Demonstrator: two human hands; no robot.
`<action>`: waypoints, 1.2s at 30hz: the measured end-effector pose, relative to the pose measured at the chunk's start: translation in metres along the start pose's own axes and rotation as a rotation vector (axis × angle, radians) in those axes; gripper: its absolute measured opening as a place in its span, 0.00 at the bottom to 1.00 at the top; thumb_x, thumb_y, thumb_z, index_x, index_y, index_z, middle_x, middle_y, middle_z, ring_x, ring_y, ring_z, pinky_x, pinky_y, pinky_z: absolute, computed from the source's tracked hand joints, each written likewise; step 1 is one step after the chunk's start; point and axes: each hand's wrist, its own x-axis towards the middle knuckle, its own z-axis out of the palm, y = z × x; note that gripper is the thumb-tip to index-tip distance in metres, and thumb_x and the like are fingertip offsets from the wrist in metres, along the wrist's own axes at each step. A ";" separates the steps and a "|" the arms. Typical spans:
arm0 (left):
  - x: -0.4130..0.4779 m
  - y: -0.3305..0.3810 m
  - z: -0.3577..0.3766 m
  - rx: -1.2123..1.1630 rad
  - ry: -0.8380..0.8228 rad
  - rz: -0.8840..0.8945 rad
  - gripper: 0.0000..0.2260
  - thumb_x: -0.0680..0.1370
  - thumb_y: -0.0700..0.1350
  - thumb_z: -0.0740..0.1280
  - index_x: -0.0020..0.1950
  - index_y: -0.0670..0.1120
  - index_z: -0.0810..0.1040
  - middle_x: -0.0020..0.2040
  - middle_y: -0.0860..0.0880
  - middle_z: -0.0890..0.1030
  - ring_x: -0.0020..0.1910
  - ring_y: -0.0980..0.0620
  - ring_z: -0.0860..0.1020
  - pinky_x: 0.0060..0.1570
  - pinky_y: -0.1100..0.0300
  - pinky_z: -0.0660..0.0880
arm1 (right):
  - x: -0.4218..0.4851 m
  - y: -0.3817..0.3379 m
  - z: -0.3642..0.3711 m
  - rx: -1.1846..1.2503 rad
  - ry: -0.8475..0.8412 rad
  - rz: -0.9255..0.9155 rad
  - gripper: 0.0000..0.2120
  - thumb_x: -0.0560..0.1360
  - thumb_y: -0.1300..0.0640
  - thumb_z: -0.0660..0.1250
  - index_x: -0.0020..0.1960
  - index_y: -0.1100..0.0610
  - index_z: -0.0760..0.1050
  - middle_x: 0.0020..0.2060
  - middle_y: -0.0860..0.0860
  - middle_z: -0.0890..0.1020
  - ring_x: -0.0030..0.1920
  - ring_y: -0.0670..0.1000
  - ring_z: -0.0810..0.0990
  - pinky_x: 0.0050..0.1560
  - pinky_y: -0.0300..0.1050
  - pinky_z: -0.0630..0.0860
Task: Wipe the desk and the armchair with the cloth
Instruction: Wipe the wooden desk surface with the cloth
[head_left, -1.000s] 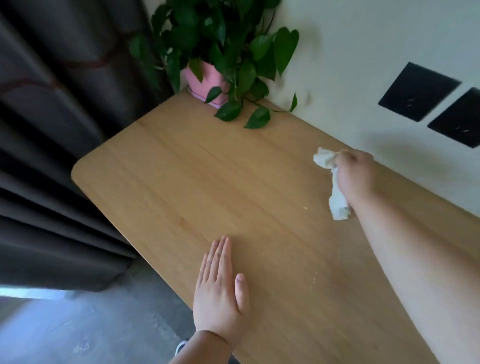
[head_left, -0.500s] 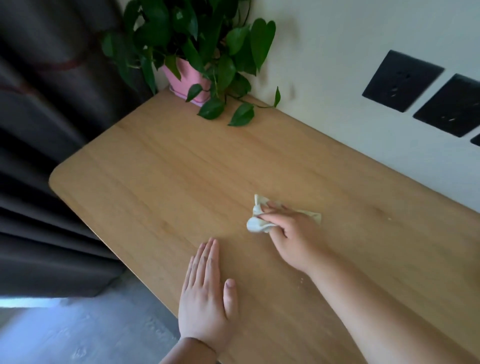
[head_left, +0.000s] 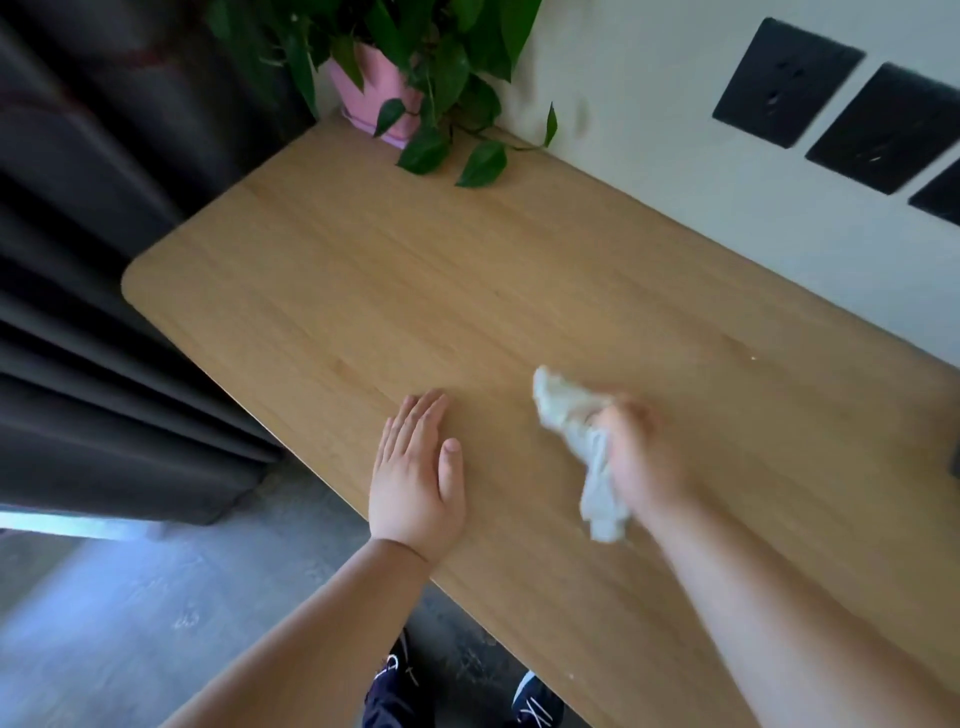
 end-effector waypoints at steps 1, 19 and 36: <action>0.001 0.004 0.001 -0.045 0.003 -0.012 0.29 0.84 0.56 0.46 0.78 0.44 0.69 0.78 0.48 0.70 0.81 0.49 0.60 0.80 0.46 0.57 | 0.019 0.001 -0.018 -0.039 0.075 0.027 0.13 0.71 0.54 0.58 0.31 0.55 0.76 0.25 0.47 0.77 0.36 0.53 0.77 0.37 0.46 0.74; 0.093 0.112 0.095 -0.336 -0.237 0.186 0.26 0.83 0.52 0.51 0.80 0.46 0.67 0.78 0.50 0.70 0.78 0.54 0.66 0.76 0.58 0.62 | 0.162 0.057 -0.128 -0.745 0.038 -0.186 0.27 0.76 0.55 0.62 0.74 0.44 0.70 0.76 0.51 0.71 0.75 0.58 0.69 0.71 0.51 0.67; -0.021 0.055 0.045 -0.373 -0.283 0.245 0.22 0.85 0.53 0.51 0.78 0.52 0.69 0.73 0.63 0.73 0.75 0.59 0.70 0.71 0.66 0.65 | -0.047 0.070 -0.024 -0.540 -0.221 -0.387 0.25 0.75 0.61 0.63 0.72 0.50 0.75 0.73 0.51 0.75 0.78 0.52 0.65 0.80 0.45 0.52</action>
